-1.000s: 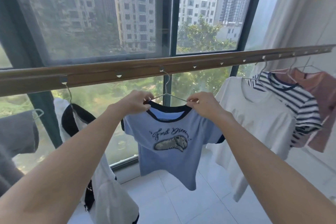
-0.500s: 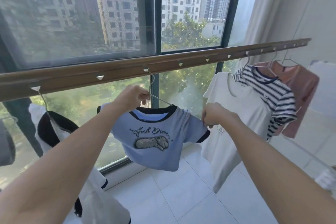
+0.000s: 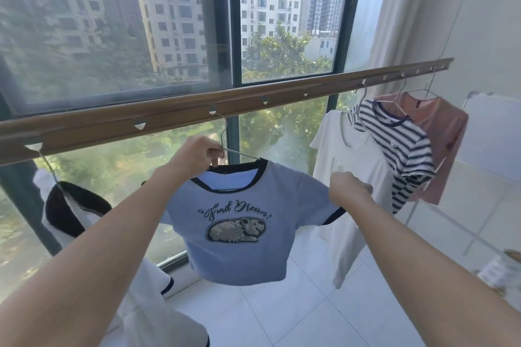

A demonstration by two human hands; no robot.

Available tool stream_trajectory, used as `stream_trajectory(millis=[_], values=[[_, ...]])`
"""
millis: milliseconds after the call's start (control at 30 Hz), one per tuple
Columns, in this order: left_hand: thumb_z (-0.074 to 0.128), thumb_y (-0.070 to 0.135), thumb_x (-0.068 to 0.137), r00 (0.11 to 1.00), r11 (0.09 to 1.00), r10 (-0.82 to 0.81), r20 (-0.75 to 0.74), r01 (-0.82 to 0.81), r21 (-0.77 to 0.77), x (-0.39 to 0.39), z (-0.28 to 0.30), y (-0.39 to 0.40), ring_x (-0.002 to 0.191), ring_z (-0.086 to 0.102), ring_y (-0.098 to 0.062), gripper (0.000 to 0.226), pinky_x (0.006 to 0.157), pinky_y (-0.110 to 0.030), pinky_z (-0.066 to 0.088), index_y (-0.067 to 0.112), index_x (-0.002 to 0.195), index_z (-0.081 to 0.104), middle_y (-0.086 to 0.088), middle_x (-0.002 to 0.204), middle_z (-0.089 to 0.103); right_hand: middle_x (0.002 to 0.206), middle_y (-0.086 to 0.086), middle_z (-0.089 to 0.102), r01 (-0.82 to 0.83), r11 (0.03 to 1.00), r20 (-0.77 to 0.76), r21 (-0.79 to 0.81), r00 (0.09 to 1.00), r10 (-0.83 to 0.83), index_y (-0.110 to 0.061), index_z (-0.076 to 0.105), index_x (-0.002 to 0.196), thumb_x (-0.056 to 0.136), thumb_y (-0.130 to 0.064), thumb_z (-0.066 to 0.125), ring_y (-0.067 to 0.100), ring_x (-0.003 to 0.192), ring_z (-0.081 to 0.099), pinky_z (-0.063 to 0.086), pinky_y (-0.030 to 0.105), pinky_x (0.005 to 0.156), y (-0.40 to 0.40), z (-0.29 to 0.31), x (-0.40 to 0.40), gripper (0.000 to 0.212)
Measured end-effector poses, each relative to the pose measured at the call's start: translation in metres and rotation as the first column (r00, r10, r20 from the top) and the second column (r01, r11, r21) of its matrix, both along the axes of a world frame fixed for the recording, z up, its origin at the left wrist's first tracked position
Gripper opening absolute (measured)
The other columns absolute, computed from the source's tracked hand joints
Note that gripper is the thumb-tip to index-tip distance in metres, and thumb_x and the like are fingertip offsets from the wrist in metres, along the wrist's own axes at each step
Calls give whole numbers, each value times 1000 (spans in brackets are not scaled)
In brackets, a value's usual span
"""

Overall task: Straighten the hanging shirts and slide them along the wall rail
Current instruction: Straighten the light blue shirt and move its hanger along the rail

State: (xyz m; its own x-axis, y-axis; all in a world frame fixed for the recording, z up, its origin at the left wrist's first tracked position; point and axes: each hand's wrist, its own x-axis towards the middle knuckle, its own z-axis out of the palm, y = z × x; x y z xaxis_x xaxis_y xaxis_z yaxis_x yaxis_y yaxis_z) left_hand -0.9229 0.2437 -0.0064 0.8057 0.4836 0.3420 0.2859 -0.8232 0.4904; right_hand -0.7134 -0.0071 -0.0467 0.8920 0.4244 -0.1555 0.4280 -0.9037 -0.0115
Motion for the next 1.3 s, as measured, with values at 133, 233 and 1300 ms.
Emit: stream_trajectory(millis=[133, 233, 1300], values=[[57, 5, 96, 1000, 999, 14, 17, -14, 38, 3, -1, -3, 57, 57, 0, 18, 60, -12, 43, 1, 96, 75, -11, 78, 73, 135, 6, 48, -213, 973, -87, 85, 972, 220, -19, 47, 133, 85, -10, 48, 32, 124, 47, 36, 57, 106, 18, 6, -3, 48], [57, 7, 96, 1000, 999, -12, 1, 12, 41, 4, 1, -6, 59, 63, -6, 17, 65, -18, 52, 3, 99, 74, -9, 81, 73, 139, 5, 49, -427, 787, -62, 446, 862, 503, -26, 44, 143, 86, -16, 62, 26, 125, 50, 46, 49, 100, 48, 20, -22, 61], [43, -14, 79, 744, 819, 538, -395, -352, 453, -56, -15, 27, 73, 57, -29, 25, 61, -33, 41, 8, 69, 45, -10, 72, 47, 83, 14, 71, -490, 588, 190, 644, 847, 497, -9, 73, 84, 88, 0, 51, 34, 81, 66, 54, 46, 76, 81, 6, -21, 24]])
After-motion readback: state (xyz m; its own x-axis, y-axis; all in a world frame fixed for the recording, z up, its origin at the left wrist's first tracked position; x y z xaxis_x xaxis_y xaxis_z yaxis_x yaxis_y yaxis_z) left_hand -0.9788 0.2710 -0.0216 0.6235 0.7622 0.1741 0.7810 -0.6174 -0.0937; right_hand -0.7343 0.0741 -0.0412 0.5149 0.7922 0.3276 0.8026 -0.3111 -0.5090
